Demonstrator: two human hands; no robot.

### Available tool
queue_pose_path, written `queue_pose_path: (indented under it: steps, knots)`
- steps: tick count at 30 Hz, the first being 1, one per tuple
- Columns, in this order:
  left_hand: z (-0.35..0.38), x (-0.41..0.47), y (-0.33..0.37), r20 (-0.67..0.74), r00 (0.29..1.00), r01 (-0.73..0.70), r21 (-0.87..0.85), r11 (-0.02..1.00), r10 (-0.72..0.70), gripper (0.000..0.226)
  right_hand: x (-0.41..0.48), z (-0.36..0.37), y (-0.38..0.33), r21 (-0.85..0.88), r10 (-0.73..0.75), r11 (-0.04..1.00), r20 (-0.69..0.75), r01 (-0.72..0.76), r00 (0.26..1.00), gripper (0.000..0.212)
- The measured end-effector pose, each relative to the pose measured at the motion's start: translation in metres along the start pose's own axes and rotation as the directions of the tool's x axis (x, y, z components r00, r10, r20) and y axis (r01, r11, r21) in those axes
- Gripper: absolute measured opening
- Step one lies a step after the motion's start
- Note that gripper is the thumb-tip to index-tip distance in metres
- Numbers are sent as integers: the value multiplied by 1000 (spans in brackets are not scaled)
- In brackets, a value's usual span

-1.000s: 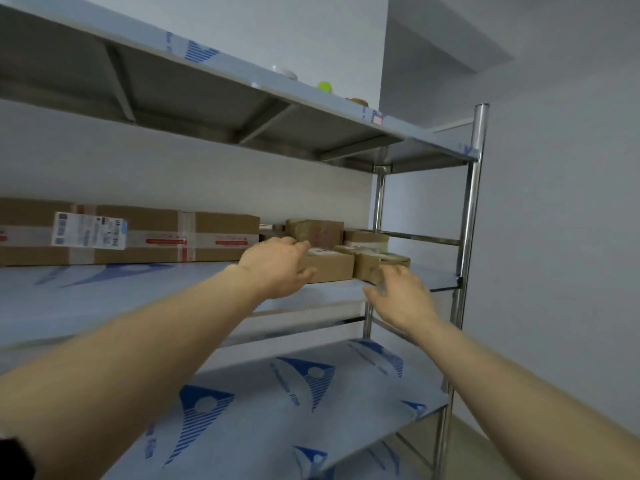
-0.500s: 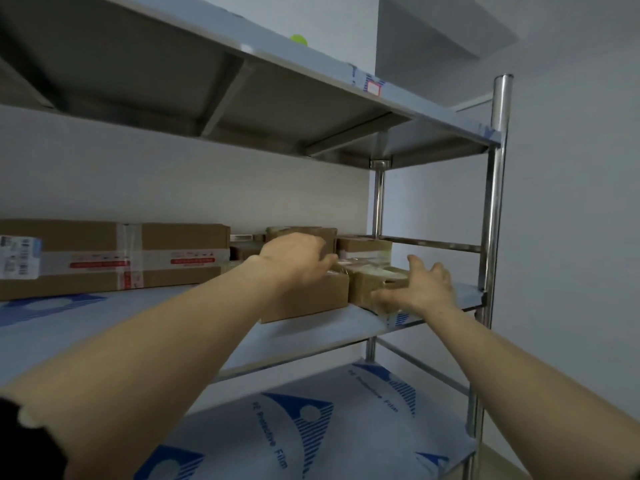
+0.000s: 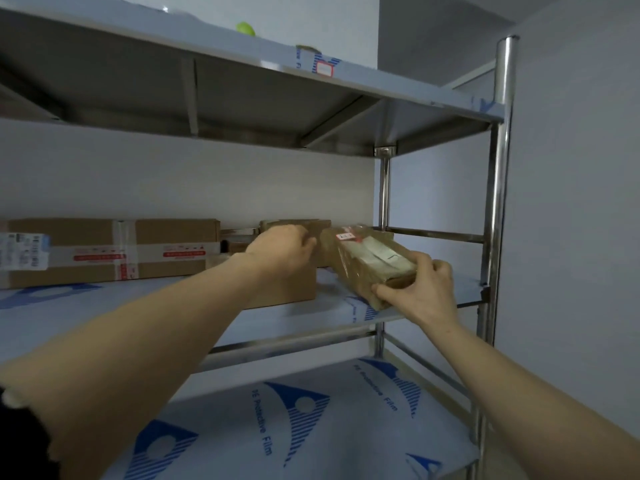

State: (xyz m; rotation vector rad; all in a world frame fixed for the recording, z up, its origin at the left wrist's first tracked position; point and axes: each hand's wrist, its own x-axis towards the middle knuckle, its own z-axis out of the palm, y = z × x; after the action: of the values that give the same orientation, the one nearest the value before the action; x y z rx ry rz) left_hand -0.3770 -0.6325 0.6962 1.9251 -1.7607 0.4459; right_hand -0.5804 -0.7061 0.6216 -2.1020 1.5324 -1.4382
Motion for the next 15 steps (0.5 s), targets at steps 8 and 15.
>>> queue_pose_path:
  steps: [8,15]
  knots:
    - [-16,-17,43,-143,932,256,-393,883,-334,65,-34,-31,24,243,-352,904,-39,351,935,91]
    - [-43,-84,-4,-164,815,435,-463,772,-556,31,-75,-2,-10,475,-552,746,49,467,832,86]
